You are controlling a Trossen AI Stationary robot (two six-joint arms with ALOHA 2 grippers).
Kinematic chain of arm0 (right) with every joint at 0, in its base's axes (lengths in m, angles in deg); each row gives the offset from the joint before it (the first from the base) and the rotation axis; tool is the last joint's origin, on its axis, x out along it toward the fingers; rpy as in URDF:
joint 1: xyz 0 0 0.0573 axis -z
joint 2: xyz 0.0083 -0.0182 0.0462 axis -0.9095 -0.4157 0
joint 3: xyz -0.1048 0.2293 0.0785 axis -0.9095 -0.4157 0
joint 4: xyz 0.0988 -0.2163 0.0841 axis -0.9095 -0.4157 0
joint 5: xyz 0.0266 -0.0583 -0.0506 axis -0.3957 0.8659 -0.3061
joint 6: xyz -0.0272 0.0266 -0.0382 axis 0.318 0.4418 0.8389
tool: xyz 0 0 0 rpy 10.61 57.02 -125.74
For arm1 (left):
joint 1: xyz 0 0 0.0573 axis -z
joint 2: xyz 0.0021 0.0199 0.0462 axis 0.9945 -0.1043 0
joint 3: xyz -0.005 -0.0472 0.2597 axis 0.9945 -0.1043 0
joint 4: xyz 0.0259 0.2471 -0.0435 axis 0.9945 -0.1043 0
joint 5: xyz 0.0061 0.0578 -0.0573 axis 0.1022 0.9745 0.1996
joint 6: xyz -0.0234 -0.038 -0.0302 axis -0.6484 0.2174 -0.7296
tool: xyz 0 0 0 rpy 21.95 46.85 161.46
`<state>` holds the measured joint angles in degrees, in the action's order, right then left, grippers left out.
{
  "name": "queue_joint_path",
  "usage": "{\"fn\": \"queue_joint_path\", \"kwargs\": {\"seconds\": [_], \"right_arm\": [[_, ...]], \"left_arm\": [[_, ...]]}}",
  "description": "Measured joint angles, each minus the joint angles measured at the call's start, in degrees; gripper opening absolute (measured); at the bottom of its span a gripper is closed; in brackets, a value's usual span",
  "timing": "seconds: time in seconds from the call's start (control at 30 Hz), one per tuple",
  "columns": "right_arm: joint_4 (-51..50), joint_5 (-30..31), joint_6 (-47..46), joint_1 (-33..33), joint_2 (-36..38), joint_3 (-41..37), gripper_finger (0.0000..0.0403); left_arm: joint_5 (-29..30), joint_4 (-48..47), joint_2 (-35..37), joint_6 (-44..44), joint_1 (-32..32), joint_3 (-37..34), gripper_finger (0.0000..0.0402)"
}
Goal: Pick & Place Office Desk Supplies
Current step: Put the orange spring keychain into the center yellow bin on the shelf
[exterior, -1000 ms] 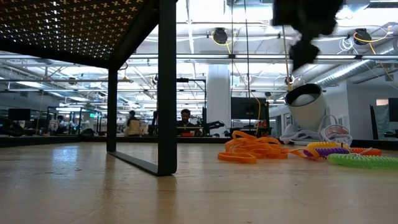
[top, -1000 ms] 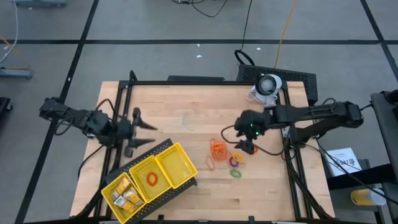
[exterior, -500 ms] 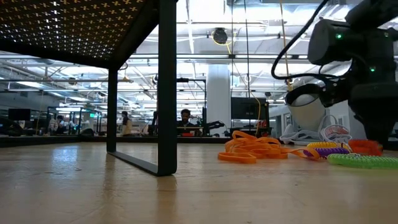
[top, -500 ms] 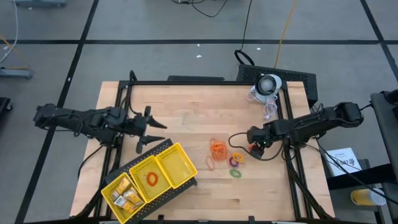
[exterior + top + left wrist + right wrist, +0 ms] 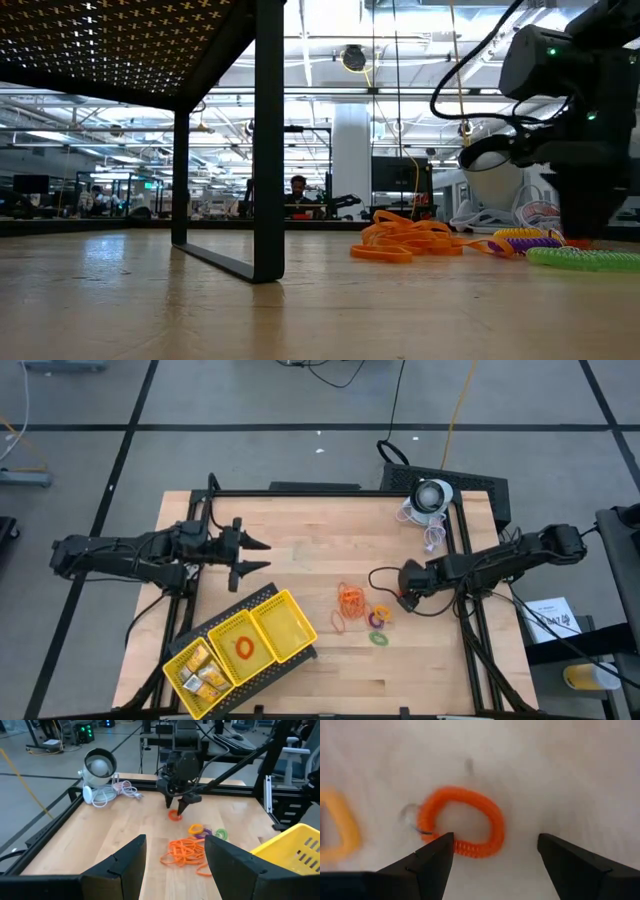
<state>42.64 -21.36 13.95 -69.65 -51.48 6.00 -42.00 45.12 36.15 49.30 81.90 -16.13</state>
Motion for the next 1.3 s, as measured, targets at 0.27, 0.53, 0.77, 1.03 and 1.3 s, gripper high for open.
{"fn": "queue_joint_path", "kwargs": {"seconds": [0.27,0.53,0.77,1.03,1.3], "right_arm": [[17.41,12.61,9.89,0.19,-0.52,-0.24,0.0281],[21.98,14.66,17.21,2.06,-2.5,-0.23,0.0281],[28.73,13.16,27.24,2.38,-4.14,-3.63,0.0281],[39.49,11.18,32.84,2.38,-4.13,-9.05,0.0281],[40.92,10.82,26.06,3.98,-4.17,-10.01,0.0261]], "left_arm": [[0.1,-1.0,0.0,0.01,-1.3,0.0,0.0211],[0.11,-2.28,-0.02,-1.74,-1.62,0.0,0.0211],[0.1,-2.43,-0.02,-1.31,-1.62,0.0,0.0211],[0.08,-2.69,-0.02,-1.78,-1.62,0.0,0.0211],[0.09,-2.69,-0.02,-1.83,-1.62,0.0,0.0211]]}}
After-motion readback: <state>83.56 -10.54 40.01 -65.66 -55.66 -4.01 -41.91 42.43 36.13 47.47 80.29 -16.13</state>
